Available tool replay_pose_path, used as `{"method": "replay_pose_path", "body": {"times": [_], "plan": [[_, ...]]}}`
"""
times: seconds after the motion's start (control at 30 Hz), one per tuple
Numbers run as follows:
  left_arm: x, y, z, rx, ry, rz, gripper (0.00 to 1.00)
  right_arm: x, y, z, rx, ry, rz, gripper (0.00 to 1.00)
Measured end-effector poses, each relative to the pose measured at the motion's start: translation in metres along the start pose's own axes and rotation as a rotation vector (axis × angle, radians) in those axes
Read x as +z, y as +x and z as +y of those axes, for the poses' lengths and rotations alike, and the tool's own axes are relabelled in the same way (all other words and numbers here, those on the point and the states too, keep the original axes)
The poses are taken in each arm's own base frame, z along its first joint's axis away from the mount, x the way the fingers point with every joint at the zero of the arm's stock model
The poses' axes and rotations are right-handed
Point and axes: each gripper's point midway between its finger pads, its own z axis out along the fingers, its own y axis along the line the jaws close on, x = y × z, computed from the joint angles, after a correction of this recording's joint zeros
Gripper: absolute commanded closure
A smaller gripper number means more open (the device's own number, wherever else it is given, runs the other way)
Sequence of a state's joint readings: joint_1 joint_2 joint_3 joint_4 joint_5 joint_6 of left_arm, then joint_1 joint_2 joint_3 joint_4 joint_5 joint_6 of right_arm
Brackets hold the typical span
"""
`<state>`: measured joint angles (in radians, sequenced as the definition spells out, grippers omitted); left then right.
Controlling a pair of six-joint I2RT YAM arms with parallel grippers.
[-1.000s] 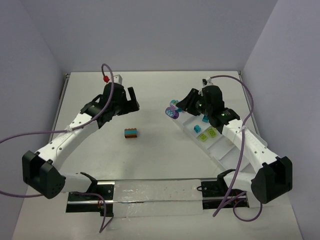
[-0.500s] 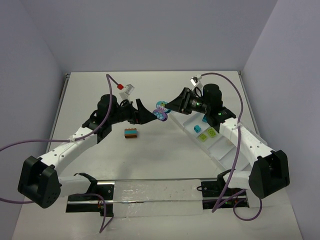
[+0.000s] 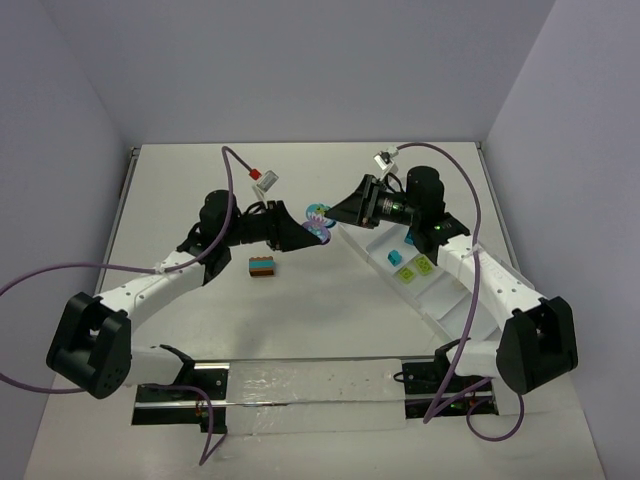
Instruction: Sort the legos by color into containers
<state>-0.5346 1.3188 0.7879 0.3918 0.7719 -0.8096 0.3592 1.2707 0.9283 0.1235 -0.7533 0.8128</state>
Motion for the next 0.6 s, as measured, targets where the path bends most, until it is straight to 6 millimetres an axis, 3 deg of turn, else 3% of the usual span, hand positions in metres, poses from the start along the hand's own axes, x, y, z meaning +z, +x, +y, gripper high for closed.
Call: {"method": "replay_pose_path", "body": {"times": [0.27, 0.5, 0.6], "plan": [[0.002, 0.0, -0.002, -0.038, 0.031, 0.009, 0.6, 0.002, 0.004, 0.002, -0.001, -0.035, 0.029, 1.0], [0.002, -0.002, -0.008, -0.036, 0.059, 0.004, 0.98, 0.004, -0.001, -0.001, -0.002, -0.028, 0.012, 1.0], [0.002, -0.002, -0.009, -0.044, 0.063, 0.002, 1.0, 0.005, -0.001, -0.003, 0.0, -0.024, 0.012, 1.0]]}}
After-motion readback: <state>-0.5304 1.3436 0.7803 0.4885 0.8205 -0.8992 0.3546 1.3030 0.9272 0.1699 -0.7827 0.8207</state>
